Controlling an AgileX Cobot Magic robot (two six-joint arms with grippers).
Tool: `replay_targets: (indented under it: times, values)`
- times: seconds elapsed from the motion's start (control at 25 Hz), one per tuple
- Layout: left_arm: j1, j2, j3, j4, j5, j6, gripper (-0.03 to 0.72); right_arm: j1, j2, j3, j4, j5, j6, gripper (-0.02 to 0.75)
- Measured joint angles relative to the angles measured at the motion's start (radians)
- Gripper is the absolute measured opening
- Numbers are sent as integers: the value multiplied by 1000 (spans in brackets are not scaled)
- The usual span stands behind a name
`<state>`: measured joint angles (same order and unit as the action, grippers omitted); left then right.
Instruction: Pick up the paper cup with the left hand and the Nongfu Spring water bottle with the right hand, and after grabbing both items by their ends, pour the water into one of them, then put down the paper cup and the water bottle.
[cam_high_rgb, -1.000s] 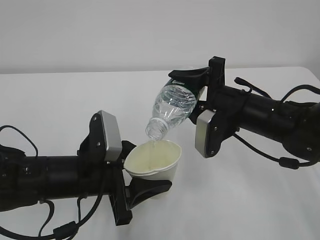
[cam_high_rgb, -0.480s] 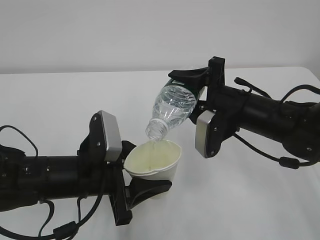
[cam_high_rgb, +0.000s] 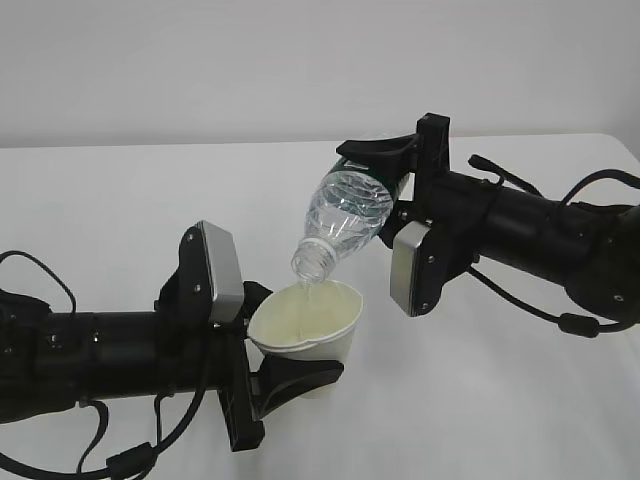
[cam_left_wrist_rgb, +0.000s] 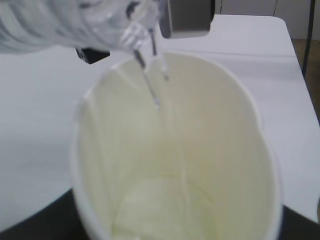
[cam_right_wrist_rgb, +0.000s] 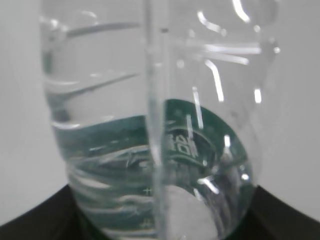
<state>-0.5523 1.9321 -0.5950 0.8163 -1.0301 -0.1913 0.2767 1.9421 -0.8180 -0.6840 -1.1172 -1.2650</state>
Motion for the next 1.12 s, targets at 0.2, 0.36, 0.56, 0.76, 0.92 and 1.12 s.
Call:
replay_targets:
  times: [0.2, 0.36, 0.56, 0.76, 0.92, 1.12]
  values:
    - [0, 0, 0, 0, 0, 0, 426, 0, 0, 0, 0, 0, -2, 456]
    - [0, 0, 0, 0, 2, 0, 426, 0, 0, 0, 0, 0, -4, 456]
    - [0, 0, 0, 0, 2, 0, 426, 0, 0, 0, 0, 0, -6, 456]
    - [0, 0, 0, 0, 2, 0, 426, 0, 0, -1, 0, 0, -8, 456]
    - [0, 0, 0, 0, 2, 0, 426, 0, 0, -1, 0, 0, -12, 456]
    - [0, 0, 0, 0, 4, 0, 426, 0, 0, -1, 0, 0, -12, 456]
